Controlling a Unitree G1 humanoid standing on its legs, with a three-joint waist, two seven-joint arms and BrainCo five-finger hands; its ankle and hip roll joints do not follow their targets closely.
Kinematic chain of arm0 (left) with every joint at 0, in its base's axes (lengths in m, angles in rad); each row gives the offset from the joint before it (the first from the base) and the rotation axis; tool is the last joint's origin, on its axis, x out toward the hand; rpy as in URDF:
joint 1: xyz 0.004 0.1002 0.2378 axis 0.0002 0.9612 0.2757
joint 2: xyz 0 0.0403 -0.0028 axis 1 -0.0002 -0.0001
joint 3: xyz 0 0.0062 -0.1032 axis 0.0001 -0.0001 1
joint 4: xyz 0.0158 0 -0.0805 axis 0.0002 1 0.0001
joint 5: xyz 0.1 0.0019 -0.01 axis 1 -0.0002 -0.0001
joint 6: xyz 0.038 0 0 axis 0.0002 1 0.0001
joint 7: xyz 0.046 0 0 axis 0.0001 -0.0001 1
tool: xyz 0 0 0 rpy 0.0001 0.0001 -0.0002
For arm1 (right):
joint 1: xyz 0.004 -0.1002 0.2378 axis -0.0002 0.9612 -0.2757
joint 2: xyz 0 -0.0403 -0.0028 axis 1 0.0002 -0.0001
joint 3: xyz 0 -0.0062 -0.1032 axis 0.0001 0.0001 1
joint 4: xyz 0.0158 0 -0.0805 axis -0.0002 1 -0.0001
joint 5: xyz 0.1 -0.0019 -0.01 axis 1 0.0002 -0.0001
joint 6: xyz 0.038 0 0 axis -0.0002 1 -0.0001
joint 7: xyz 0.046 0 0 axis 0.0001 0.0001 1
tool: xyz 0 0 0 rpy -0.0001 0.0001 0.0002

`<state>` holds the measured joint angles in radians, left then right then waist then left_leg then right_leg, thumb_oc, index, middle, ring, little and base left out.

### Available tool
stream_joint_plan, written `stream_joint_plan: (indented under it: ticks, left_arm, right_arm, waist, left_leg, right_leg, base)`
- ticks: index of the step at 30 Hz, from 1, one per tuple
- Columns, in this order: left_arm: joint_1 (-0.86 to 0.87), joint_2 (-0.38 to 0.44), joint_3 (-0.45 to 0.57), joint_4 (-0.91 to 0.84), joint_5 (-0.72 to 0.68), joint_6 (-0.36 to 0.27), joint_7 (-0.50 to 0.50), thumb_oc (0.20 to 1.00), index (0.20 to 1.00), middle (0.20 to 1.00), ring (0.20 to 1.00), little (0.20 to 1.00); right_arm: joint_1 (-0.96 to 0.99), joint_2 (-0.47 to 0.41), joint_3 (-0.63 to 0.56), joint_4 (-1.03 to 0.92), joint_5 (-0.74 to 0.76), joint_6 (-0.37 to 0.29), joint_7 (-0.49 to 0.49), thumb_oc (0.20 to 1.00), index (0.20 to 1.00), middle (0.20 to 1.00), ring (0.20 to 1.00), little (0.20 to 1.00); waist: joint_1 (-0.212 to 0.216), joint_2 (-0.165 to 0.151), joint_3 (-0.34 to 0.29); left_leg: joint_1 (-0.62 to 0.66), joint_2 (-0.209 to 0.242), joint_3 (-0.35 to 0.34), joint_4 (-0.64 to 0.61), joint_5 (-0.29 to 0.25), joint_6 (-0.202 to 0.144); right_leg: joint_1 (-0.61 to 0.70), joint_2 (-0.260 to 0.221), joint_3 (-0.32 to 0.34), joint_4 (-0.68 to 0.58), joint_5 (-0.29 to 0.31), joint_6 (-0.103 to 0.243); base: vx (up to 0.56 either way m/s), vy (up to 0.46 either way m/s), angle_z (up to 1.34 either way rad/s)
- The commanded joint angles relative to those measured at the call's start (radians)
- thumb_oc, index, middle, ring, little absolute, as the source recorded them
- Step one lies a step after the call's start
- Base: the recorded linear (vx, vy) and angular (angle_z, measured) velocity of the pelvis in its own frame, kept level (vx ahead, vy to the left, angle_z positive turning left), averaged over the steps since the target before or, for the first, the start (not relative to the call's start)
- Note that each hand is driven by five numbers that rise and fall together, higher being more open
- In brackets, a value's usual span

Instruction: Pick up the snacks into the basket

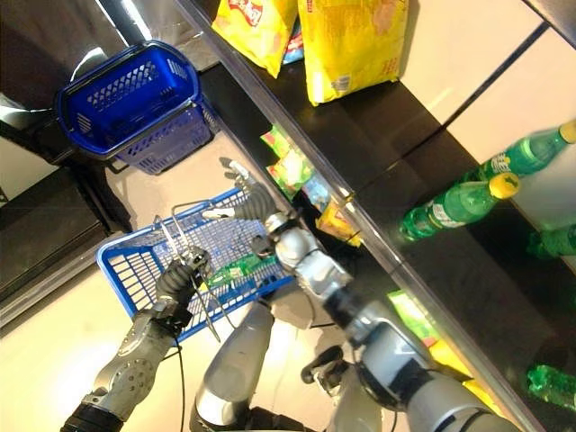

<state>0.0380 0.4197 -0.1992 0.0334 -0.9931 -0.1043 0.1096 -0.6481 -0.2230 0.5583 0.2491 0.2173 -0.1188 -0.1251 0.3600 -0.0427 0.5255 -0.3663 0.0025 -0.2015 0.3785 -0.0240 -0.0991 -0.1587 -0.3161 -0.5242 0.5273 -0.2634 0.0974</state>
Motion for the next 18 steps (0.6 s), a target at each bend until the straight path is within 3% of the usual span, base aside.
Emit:
stream_joint_plan:
  ticks: [1,9,18]
  left_arm:
    - [-0.03,-0.009,0.088,-0.145,0.091,-0.142,-0.032,0.2,0.2,0.2,0.2,0.2]
    - [-0.003,-0.052,0.179,-0.02,0.098,-0.143,-0.032,0.2,0.2,0.2,0.2,0.2]
    - [0.016,-0.102,0.239,0.168,0.134,-0.147,-0.044,0.2,0.2,0.2,0.2,0.2]
  right_arm:
    - [-0.009,0.005,-0.042,-0.056,-0.043,-0.075,0.012,1.0,1.0,1.0,1.0,1.0]
    - [0.172,-0.072,-0.165,-0.147,-0.019,-0.085,0.044,1.0,1.0,1.0,1.0,1.0]
    - [0.308,-0.105,-0.235,-0.205,-0.007,-0.118,0.084,1.0,1.0,1.0,1.0,1.0]
  waist:
    - [-0.029,0.012,-0.089]
    - [-0.08,0.011,-0.158]
    - [-0.137,0.016,-0.258]
  left_leg:
    - [0.015,-0.001,0.025,-0.041,0.002,0.072]
    - [0.093,-0.008,0.06,-0.097,0.001,0.081]
    - [0.212,-0.019,0.111,-0.274,0.054,0.087]
  right_leg:
    - [0.009,-0.021,0.034,-0.024,0.149,0.038]
    - [0.08,-0.023,0.056,-0.134,0.194,0.051]
    - [0.162,0.004,0.09,-0.358,0.295,0.08]
  base:
    - [0.03,0.046,-0.26]
    - [0.05,0.065,-0.17]
    - [0.07,0.065,-0.17]
